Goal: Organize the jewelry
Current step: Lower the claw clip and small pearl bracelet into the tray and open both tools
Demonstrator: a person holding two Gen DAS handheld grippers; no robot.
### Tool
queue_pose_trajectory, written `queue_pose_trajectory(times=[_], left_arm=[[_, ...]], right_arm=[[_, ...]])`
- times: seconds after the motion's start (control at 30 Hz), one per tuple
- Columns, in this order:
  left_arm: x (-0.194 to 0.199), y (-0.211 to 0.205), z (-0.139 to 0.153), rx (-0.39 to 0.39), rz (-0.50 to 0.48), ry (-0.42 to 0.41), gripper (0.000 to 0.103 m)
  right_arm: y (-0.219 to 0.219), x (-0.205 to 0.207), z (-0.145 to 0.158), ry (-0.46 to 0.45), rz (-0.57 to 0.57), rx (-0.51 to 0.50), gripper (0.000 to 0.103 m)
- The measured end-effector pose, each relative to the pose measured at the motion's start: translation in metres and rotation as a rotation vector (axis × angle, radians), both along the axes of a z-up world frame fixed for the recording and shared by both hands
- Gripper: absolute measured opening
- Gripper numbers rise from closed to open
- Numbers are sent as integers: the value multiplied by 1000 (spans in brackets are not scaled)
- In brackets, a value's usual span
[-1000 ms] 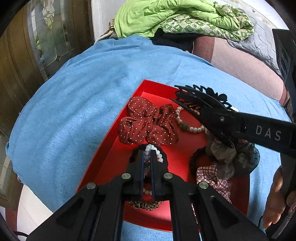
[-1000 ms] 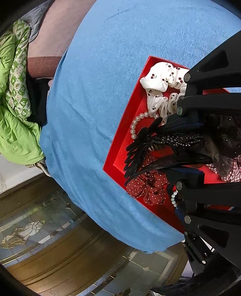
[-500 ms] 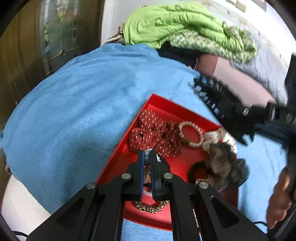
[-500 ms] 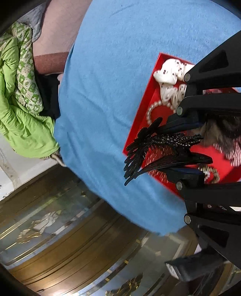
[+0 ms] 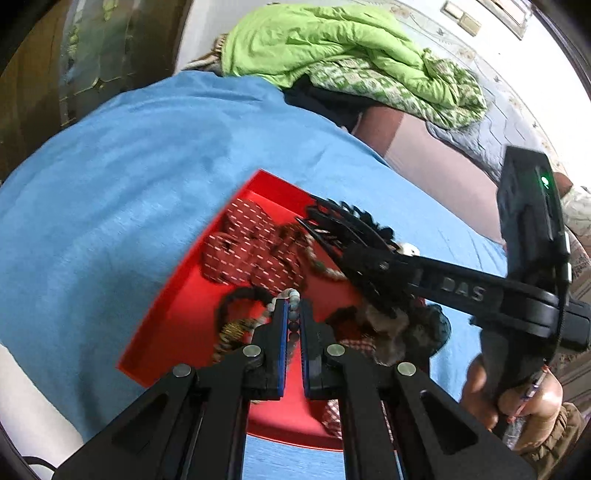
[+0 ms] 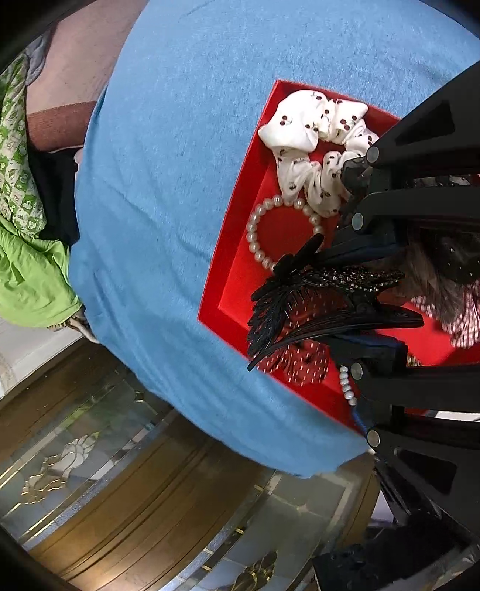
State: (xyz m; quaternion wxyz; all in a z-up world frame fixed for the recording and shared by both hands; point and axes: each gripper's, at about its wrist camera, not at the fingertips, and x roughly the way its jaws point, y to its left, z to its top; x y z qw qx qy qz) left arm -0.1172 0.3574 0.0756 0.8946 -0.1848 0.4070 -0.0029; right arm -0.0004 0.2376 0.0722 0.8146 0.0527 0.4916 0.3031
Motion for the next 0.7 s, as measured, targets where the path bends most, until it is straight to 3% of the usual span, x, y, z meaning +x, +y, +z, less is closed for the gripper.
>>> queue_pose_trajectory(times=[0.13,0.33,0.7], left_arm=[[-3,-8,0,-2,-28,-13,6],[-6,-8,-8,-70,-67,6,6],[11,-20,-34,0,-25,108,6]], right_arm=[[-1,2,-4,-21,-15,-42,35],[0,2,-11,-3,0,-31,35],[11,4,-23,-13,32,-85,35]])
